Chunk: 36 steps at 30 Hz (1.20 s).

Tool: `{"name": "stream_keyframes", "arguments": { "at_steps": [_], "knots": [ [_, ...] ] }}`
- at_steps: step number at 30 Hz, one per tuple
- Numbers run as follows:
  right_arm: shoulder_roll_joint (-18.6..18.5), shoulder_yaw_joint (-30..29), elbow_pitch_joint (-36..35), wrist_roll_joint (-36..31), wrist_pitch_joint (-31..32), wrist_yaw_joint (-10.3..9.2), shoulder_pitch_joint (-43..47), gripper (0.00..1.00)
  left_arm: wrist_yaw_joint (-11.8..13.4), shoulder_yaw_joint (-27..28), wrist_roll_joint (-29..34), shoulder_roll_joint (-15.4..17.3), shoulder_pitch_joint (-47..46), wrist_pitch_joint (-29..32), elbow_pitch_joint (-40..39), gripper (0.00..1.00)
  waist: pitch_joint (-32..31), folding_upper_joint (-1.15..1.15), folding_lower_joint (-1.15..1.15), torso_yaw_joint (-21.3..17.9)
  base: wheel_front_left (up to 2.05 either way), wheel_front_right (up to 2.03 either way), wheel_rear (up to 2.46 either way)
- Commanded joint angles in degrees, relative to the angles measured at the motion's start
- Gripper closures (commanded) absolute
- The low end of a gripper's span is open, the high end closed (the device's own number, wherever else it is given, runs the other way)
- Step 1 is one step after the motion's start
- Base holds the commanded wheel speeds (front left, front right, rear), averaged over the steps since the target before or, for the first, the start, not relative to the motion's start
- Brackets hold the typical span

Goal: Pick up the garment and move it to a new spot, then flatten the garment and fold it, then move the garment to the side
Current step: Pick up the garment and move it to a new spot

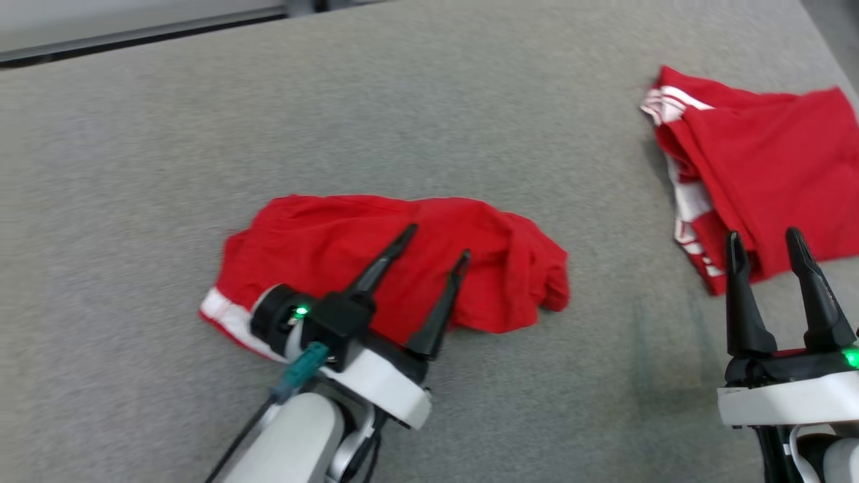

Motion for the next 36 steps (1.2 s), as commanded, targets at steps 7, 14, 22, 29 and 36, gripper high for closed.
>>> {"name": "stream_keyframes", "arguments": {
  "at_steps": [7,14,22,29,36],
  "knots": [
    [-1.25,-1.42,-1.79,-0.86,2.46,-0.02,2.07,0.00,5.75,8.63,-2.26,2.94,3.06,-3.07,-1.95,0.00,-5.90,0.00,0.00,8.60,0.00,0.00,0.00],
    [-1.66,-1.59,-3.38,-1.28,5.14,-0.02,4.66,0.00,8.17,18.24,-6.09,6.57,7.33,-4.42,-2.16,0.00,-9.29,0.00,0.00,12.05,0.00,0.00,0.00],
    [-1.85,-0.89,-3.64,-1.29,7.16,-0.02,6.85,0.00,7.83,19.93,-6.90,9.14,12.88,-4.24,-4.14,0.00,-13.07,0.00,0.00,12.64,0.00,0.00,0.00],
    [-2.01,-0.69,-3.36,-1.13,8.63,-0.02,9.57,0.00,8.85,18.65,-6.05,9.81,16.68,-2.57,-5.41,0.00,-16.28,0.00,0.00,12.19,0.00,0.00,0.00],
    [-1.96,-0.46,-4.02,-1.11,10.26,-0.02,12.60,0.00,9.43,17.65,-5.97,9.93,19.84,-1.56,-6.17,0.00,-19.07,0.00,0.00,12.40,0.00,0.00,0.00]
  ]
}}
